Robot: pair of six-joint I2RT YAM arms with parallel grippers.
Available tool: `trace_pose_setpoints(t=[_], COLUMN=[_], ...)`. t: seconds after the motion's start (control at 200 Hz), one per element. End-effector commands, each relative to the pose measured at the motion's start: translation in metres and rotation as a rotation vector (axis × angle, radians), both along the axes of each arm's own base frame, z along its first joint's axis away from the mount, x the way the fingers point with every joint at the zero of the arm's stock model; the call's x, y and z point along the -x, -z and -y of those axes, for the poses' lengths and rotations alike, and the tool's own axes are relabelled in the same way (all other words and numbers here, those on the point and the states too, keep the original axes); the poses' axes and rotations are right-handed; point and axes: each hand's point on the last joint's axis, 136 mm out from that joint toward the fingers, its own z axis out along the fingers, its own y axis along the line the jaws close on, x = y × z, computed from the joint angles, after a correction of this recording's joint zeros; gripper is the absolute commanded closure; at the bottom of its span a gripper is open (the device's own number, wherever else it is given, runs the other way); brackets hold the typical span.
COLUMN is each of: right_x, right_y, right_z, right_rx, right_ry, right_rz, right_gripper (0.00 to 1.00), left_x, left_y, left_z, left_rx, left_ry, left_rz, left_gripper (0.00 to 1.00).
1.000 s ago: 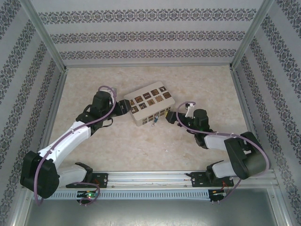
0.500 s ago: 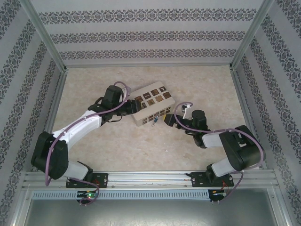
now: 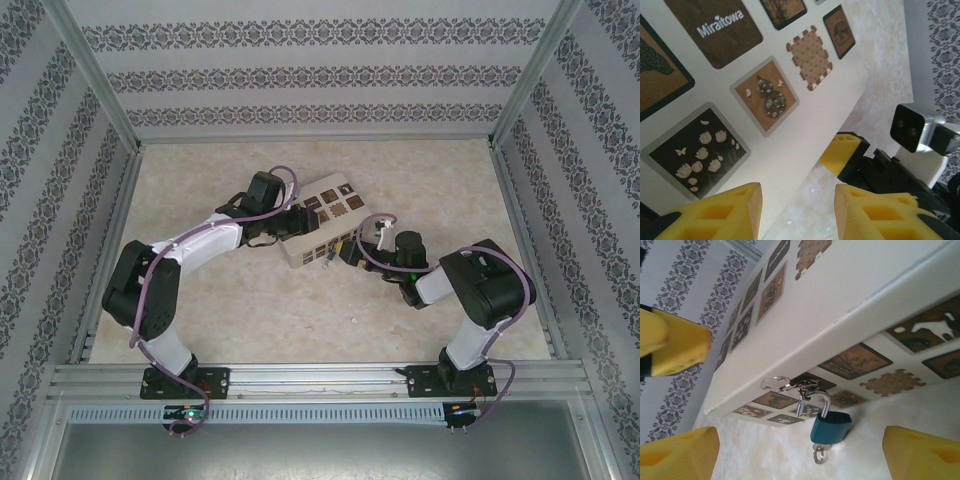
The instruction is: Unlock the padlock with the key
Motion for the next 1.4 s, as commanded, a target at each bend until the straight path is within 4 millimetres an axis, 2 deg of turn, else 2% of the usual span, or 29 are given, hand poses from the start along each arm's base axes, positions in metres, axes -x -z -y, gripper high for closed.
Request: trace_pose_setpoints(t=[0.0,0.25,0.515,1.079,1.394], right_x=[-0.003,-0.006,-0.011,-0.01,-0.003], right_y=[-0.014,-0.008,-0.003,-0.01,-0.011], right_z=[-0.013,-0.026,-0.033,-0.05,-0.051], right_rx=[-0.041,-0.047,-0.047,-0.102,-0.103], right_ry=[-0.05,-0.098,-0.107,-0.192,-0.222], right_rz=[0.06,0.056,0.061,0.126,0.157], right_gripper=[0.17,0.2,0.21,0.29,0.37], left_x=[0.004,0.01,0.012,0.016,0.019], left_y=[0.006,0.028,0.036,0.04,0.041], left_z=[0.004,-0.002,-0.002,0.002,0.002], left_rx=[-0.022,-0.077,-0.08,-0.065,-0.064], left_ry=[0.035,0.031,0.032,0.05,0.056], left_rz=[-0.022,-0.082,-0.107,-0.128,-0.137], left_gripper=[0.59,0.59,0.59,0.6,0.6])
